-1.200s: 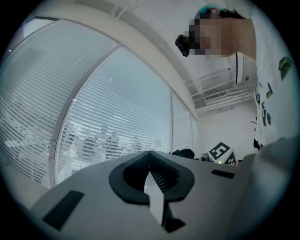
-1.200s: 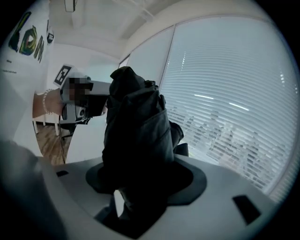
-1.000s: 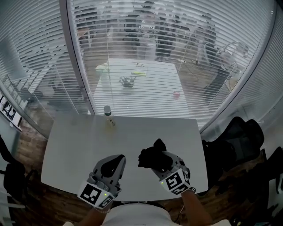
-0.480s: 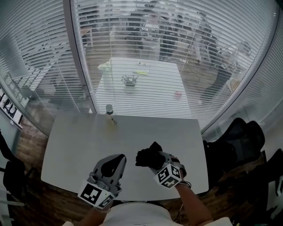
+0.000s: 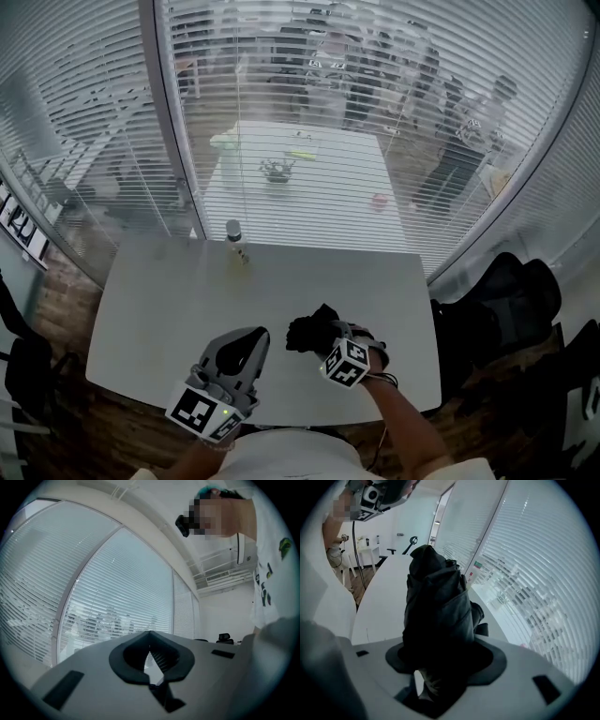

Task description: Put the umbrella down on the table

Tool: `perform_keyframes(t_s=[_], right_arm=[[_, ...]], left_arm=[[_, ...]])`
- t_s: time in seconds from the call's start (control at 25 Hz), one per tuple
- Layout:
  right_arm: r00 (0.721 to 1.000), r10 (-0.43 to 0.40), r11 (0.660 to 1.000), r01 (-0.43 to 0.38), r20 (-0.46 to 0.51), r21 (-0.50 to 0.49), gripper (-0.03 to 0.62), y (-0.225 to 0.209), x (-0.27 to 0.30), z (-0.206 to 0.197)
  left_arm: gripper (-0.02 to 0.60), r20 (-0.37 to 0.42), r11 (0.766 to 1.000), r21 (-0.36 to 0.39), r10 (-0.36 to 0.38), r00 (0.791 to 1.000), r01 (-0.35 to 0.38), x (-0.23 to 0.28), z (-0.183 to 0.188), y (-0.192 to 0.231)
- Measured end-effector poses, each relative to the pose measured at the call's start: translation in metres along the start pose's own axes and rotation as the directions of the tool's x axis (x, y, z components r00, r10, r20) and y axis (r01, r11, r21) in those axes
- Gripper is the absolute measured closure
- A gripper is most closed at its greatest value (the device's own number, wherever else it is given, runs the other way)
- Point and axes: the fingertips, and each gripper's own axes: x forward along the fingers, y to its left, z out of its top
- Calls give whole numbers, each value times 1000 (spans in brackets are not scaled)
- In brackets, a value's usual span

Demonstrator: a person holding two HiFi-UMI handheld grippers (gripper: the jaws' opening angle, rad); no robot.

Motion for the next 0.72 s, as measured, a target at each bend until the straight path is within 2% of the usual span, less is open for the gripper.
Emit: perform_keyframes(t_s=[0.2,0.72], right_arm=[[997,21,998,-25,-80,-51,329,1,20,-14],[978,76,989,-99,-197,-111,329,2,56,-34]], left_arm=[[571,-1,1000,-8,0,1000,0,-1,-1,0],[571,-2,1000,-3,-6,1000,6,-2,0,-1]])
